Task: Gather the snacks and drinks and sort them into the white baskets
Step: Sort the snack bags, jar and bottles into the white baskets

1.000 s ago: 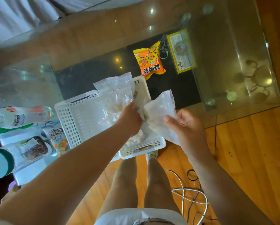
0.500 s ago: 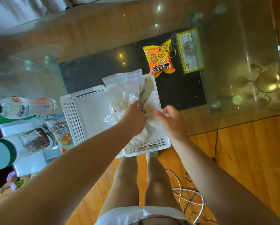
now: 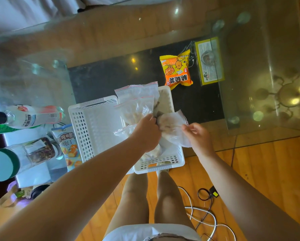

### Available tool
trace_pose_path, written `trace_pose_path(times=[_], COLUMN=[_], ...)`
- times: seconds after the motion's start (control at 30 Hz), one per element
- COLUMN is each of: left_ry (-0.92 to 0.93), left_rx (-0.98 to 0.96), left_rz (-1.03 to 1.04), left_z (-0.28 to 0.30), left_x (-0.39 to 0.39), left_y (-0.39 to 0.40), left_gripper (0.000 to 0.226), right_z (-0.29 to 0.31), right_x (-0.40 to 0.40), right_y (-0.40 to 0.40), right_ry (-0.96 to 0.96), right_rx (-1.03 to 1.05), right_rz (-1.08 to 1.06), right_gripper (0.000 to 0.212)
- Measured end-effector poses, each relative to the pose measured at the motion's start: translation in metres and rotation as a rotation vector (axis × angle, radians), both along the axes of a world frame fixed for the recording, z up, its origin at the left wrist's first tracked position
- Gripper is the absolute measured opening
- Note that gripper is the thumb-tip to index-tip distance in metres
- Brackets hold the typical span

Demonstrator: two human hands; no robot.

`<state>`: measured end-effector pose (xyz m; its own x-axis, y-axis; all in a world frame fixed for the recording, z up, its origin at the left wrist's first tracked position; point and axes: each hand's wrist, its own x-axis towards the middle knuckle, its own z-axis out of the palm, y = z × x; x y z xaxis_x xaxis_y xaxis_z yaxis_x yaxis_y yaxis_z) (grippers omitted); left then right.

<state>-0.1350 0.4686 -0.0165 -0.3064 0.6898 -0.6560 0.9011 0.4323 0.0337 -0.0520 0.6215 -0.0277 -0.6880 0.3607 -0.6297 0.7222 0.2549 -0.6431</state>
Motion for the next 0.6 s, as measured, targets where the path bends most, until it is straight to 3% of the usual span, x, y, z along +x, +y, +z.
trace_pose_path(times=[0.13,0.27,0.37,0.5,0.6], left_ry=[-0.037,-0.161,0.030,0.009,-0.081], left_rx=[0.151,0.521,0.747,0.597,0.484], left_rz=[0.092,0.415,0.735,1.097,1.142], left_z=[0.010,0.031,0.037,0.030,0.021], left_x=[-0.002,-0.008,-0.008,0.007,0.019], left_y=[-0.002,-0.014,-0.036,-0.067,-0.078], left_gripper=[0.030,0.023,0.029,0.046,0.053], right_z=[-0.003,-0.004,-0.011,-0.040,-0.060], right_x=[-0.002,-0.036,-0.085,-0.143,-0.165], right_y=[0.009,0.020,0.026,0.024,0.019], right_ry=[-0.044,0.004,0.109,0.040,-0.096], right_rx=[-0.078,-0.126,-0.013,0.090,0.131], right_rz=[0.023,-0.057,-0.168,-0.257,-0.246], right_gripper=[0.022,0.030,0.035,0.058,0.075])
